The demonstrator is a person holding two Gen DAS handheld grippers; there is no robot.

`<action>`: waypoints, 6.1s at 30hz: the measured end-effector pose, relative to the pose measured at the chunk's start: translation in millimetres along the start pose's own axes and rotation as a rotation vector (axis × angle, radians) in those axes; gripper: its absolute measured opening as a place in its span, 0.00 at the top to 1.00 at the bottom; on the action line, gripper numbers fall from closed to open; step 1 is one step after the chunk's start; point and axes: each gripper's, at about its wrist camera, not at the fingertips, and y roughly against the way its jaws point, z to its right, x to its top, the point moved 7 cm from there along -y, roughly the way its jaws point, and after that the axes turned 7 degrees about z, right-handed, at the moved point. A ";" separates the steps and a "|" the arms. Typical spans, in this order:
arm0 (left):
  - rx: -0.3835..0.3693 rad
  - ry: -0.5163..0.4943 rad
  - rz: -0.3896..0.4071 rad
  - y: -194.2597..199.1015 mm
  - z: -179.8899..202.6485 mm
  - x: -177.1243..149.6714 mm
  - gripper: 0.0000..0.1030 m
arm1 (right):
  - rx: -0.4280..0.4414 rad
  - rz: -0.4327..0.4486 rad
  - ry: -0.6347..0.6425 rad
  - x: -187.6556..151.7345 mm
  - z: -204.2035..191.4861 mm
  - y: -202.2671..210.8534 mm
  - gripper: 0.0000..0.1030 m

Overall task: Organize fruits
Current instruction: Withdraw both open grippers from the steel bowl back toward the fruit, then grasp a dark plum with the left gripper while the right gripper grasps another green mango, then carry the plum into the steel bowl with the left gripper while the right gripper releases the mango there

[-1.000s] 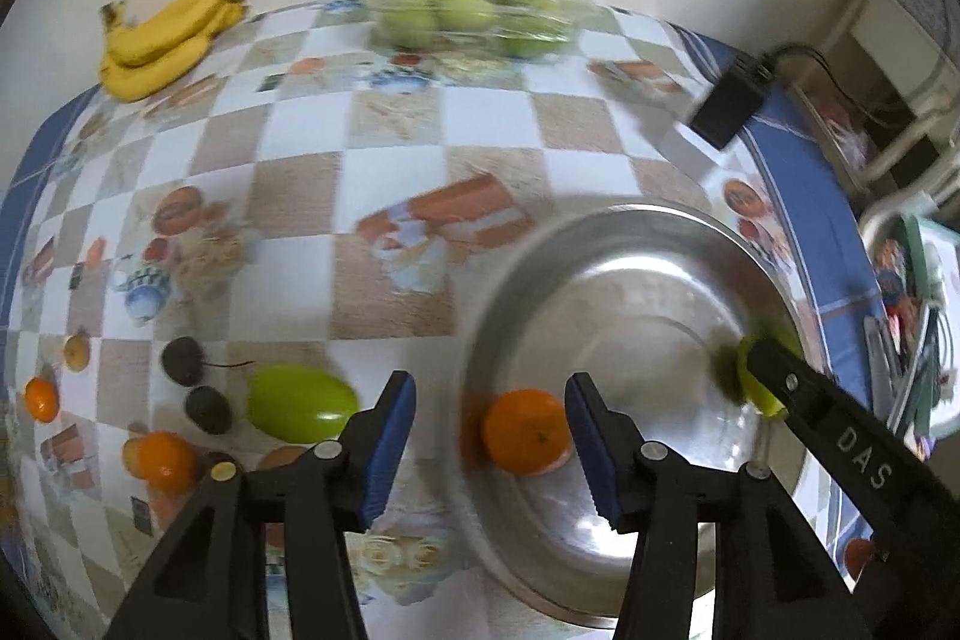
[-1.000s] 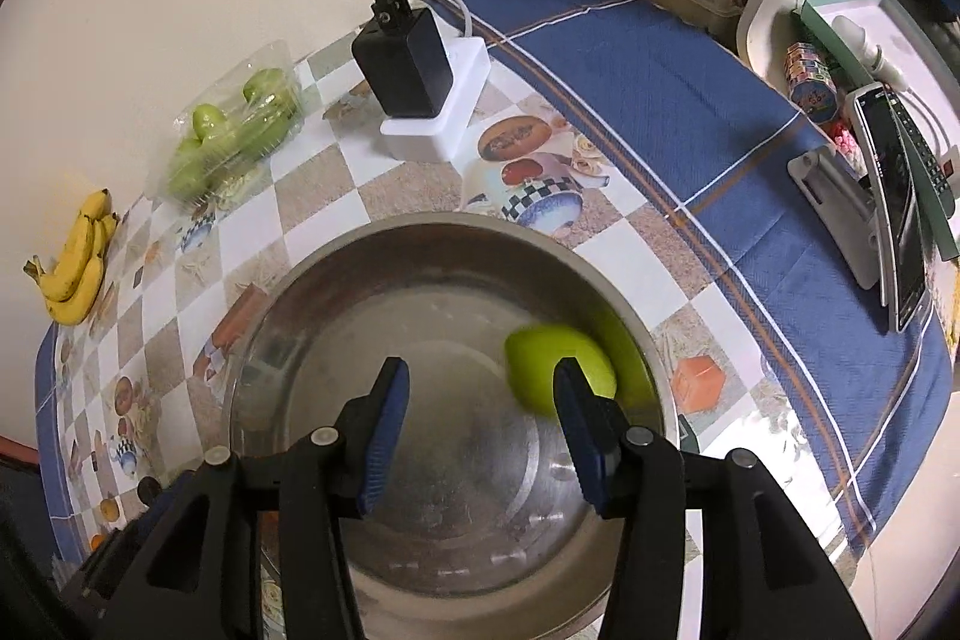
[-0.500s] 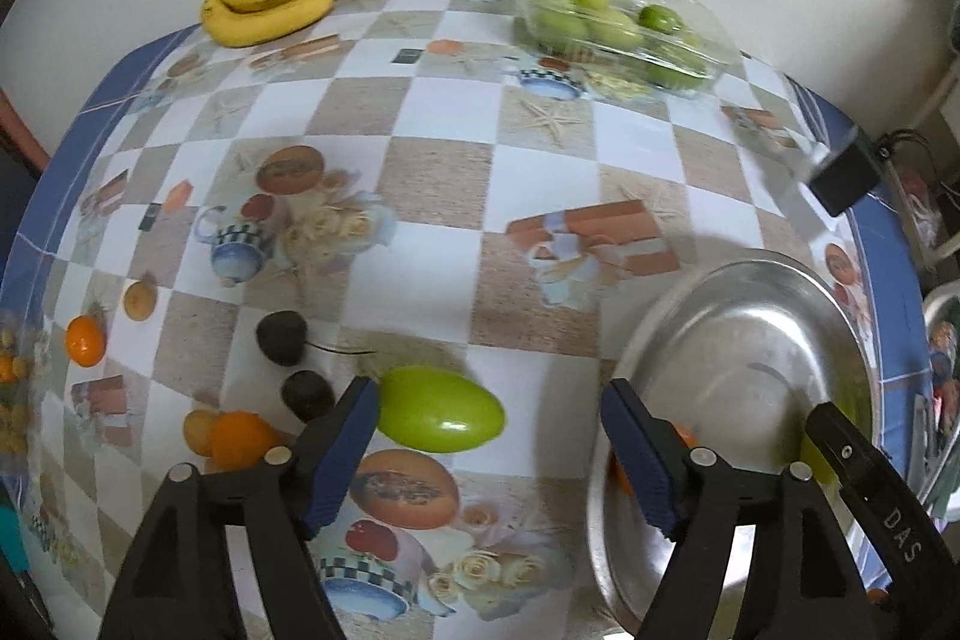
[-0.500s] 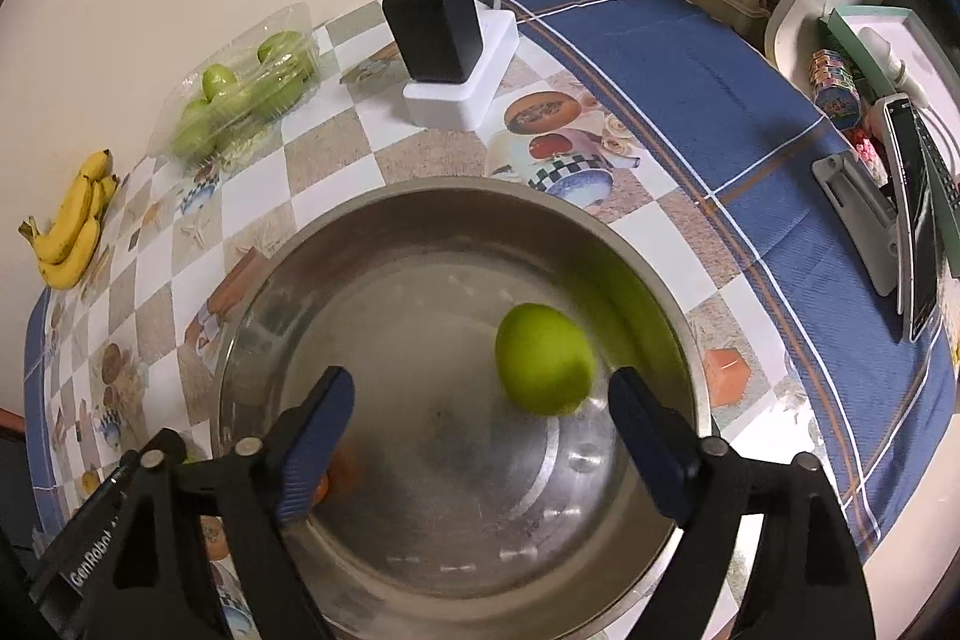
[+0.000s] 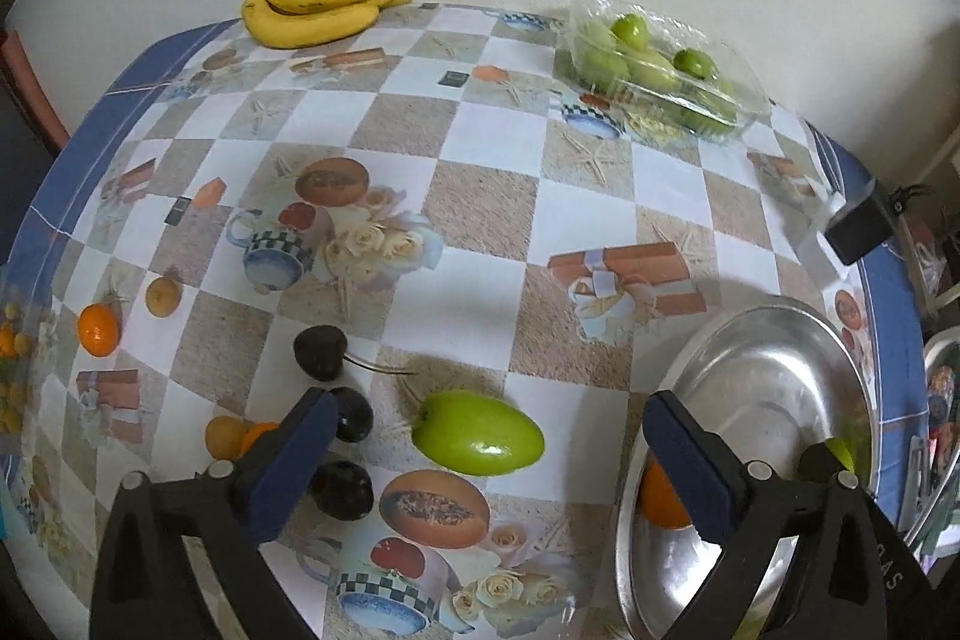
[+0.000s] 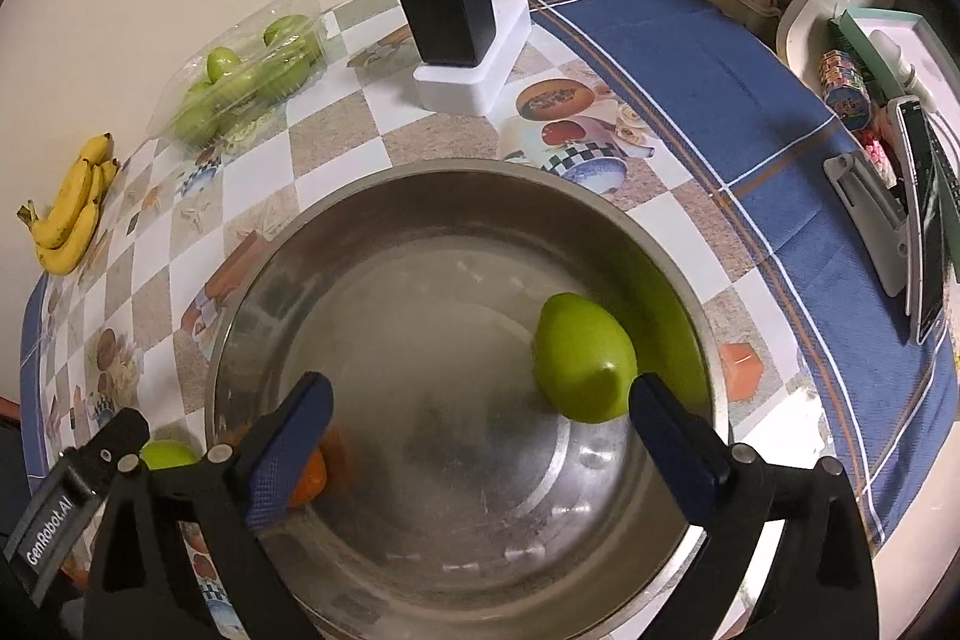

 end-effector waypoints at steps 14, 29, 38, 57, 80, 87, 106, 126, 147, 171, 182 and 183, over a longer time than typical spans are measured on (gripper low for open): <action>0.001 0.041 0.035 7.4 -25.7 11.3 0.00 | 0.041 0.024 0.011 0.7 -10.6 5.0 0.03; 0.043 0.158 0.048 9.5 -104.9 29.0 0.00 | 0.099 0.015 0.064 -7.9 -48.5 9.4 0.03; 0.085 0.199 0.069 14.2 -148.0 35.5 0.00 | 0.194 0.013 0.156 -21.7 -107.3 23.8 0.03; 0.040 0.277 0.016 4.3 -174.0 34.8 0.00 | 0.327 -0.077 0.285 -56.9 -197.4 13.4 0.04; -0.119 0.184 -0.121 -46.8 -113.1 20.3 0.27 | 0.261 -0.164 0.303 -76.1 -201.0 -28.5 0.21; -0.153 0.176 -0.146 -53.2 -101.7 17.7 0.48 | 0.264 -0.170 0.282 -74.8 -197.2 -30.2 0.36; -0.150 0.192 -0.171 -57.5 -101.0 11.8 0.75 | 0.279 -0.175 0.281 -75.0 -198.6 -28.9 0.45; -0.146 0.181 -0.094 -29.8 -99.5 30.0 0.76 | 0.304 -0.168 0.279 -72.7 -199.5 -20.1 0.45; -0.171 0.136 0.030 16.4 -71.3 56.2 0.76 | 0.306 -0.046 0.232 -31.9 -174.9 18.7 0.45; -0.286 -0.139 0.009 17.6 67.8 18.1 0.76 | 0.127 0.032 -0.074 27.1 -20.9 9.2 0.45; -0.307 -0.253 0.001 3.2 110.0 -6.3 0.76 | 0.130 0.027 -0.115 30.6 -2.7 -2.1 0.45; -0.306 -0.256 0.001 1.9 110.7 -7.1 0.76 | 0.128 0.026 -0.113 30.2 -3.4 -4.0 0.45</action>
